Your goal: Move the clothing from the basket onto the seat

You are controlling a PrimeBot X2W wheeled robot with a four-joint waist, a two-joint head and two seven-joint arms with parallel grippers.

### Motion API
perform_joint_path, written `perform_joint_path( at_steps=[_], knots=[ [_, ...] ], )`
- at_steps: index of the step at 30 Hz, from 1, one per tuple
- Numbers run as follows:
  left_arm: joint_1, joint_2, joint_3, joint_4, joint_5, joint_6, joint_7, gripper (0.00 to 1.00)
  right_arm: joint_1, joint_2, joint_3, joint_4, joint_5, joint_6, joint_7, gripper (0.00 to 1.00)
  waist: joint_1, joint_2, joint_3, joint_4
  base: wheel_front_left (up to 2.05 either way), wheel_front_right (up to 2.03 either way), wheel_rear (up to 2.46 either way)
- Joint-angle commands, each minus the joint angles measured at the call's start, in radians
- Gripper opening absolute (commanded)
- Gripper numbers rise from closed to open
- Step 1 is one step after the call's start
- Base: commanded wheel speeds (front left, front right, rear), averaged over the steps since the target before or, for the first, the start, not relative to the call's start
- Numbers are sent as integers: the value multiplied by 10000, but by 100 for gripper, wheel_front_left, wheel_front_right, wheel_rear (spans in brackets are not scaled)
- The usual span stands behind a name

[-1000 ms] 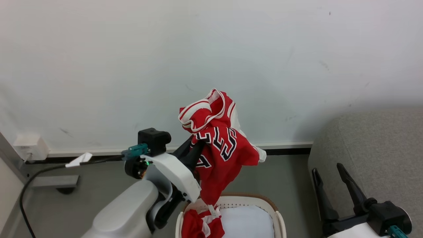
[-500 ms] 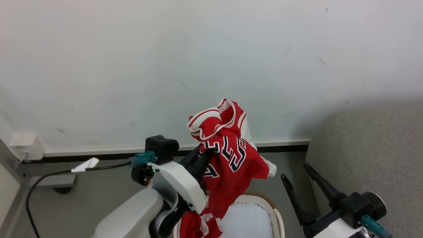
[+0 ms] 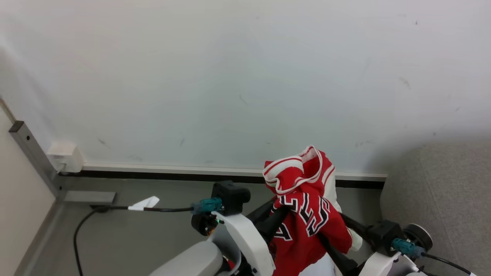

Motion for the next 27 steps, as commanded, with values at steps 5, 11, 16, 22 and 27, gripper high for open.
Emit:
perform_joint_path(
  at_steps=[5,11,16,22,27],
  knots=[
    [169,-256,-297,-114,164,-147,176,0,-553,-309,1209,516,880,-21,2,100,0,-1,-171,567,0,0,0],
    [193,-433,-508,-267,83,-210,347,0,-992,-82,2169,1240,1799,-21,-502,100,0,-1,-264,958,0,0,0],
    [234,-364,-474,-349,-23,-109,375,0,-1239,50,2810,1773,2571,-21,-962,35,0,-1,-277,1097,0,0,0],
    [283,-211,-317,-351,-103,33,237,0,-1451,65,3073,1973,3103,-21,-1481,0,0,-1,-246,975,0,0,0],
    [399,-64,-198,-303,-179,143,154,0,-1322,27,2601,1754,3329,-21,-1615,0,0,-1,-223,758,0,0,0]
  ],
)
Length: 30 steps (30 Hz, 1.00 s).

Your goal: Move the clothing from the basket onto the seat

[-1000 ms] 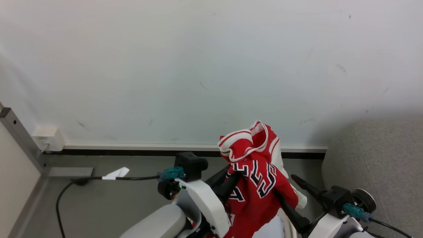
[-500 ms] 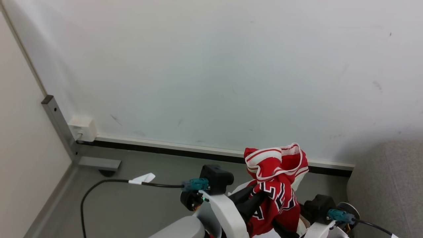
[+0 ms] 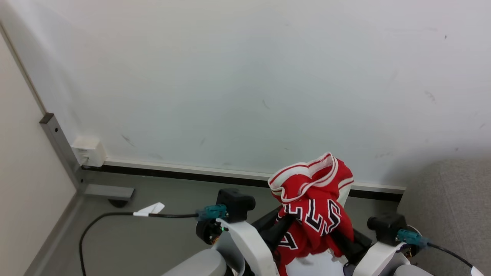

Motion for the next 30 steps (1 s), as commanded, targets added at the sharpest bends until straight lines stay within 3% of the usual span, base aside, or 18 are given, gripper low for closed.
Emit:
perform_joint_path(
  at_steps=[1,5,6,7,19,30],
  knots=[
    [172,109,55,9,-24,48,-79,0,110,14,-326,-202,42,-21,-96,0,-1,0,25,-99,0,0,0],
    [251,186,144,60,-37,167,-200,0,638,111,-1572,-795,-221,-21,-72,0,-1,0,99,-390,0,0,0],
    [267,192,155,66,-13,205,-249,34,769,152,-1905,-906,-275,-21,-73,0,-1,0,123,-479,0,0,0],
    [281,189,156,61,5,218,-267,100,901,190,-2189,-1021,-354,-21,-72,0,-1,0,142,-571,0,0,0],
    [217,312,177,-8,236,271,-637,100,1797,778,-5125,-1936,-1509,-21,-75,0,-1,0,455,-2357,0,0,0],
    [2,540,234,-58,533,289,-991,100,1971,613,-6756,-2798,-1891,-21,-76,0,-1,0,968,-4504,0,0,0]
  ],
)
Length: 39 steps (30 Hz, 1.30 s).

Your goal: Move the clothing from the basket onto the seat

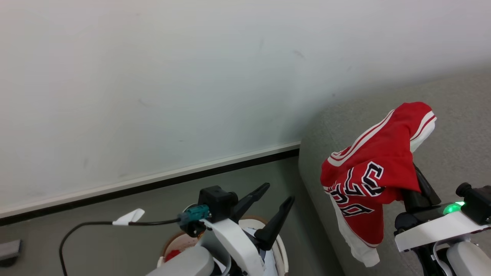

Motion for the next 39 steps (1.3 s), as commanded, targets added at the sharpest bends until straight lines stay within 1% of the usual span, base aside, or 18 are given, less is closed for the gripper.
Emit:
perform_joint_path(
  at_steps=[1,6,10,15,20,25,30,34,39],
  knots=[
    [-116,83,11,-48,136,27,-98,100,166,-34,-164,-164,-58,-21,-34,0,-1,-1,315,-731,0,0,0],
    [-176,194,31,-58,406,32,-240,100,307,-115,-529,-585,-134,-21,-27,0,-1,-1,571,-1456,0,0,0],
    [-239,234,35,-59,584,-13,-332,100,361,-122,-704,-834,-197,-21,39,0,-1,-1,754,-1831,0,0,0],
    [-281,261,7,-55,818,-6,-404,100,301,-95,-822,-1069,-266,-21,166,0,-1,-1,933,-2042,0,0,0],
    [-426,312,-62,-171,1078,-3,-428,100,-132,-206,-1005,-1272,-320,-21,309,0,-1,-1,1219,-2028,0,0,0],
    [-879,566,-120,-562,1342,-15,-180,100,-1139,-459,-1512,-1348,-344,-21,401,0,-1,-1,2225,-1683,0,0,0],
    [-1388,969,-122,-1095,1579,-73,206,100,-2471,-725,-2384,-1149,-278,-21,500,0,-1,-1,3457,-1238,0,0,0],
    [-1709,1330,-67,-1509,1736,-86,466,100,-3557,-1155,-3180,-745,-393,-21,727,0,-1,-1,4321,-798,0,0,0],
    [-2081,1696,0,-2065,1819,-74,773,100,-4738,-1915,-4567,114,-534,-21,944,0,-1,-1,5287,-214,0,0,0]
  ],
)
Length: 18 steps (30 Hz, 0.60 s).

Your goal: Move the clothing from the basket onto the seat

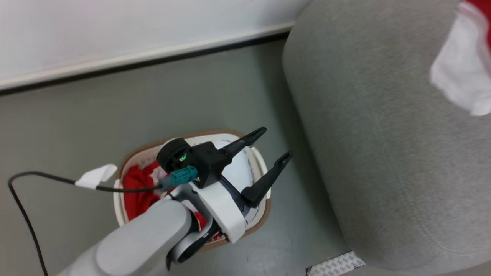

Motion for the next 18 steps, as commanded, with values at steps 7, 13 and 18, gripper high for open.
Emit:
perform_joint_path(
  at_steps=[7,13,18],
  knots=[
    [-367,334,125,-398,122,7,115,100,-1074,-461,-610,1738,-1026,-21,190,0,-3,-1,1414,1112,0,0,0],
    [-470,289,154,-344,108,14,40,100,-1168,-279,-28,3571,-1513,-22,742,0,-3,-1,1529,1275,0,0,0],
    [-329,210,109,-139,2,2,-57,100,-957,-234,870,4926,-1739,-22,1649,0,-3,-1,1286,1270,0,0,0]
  ],
)
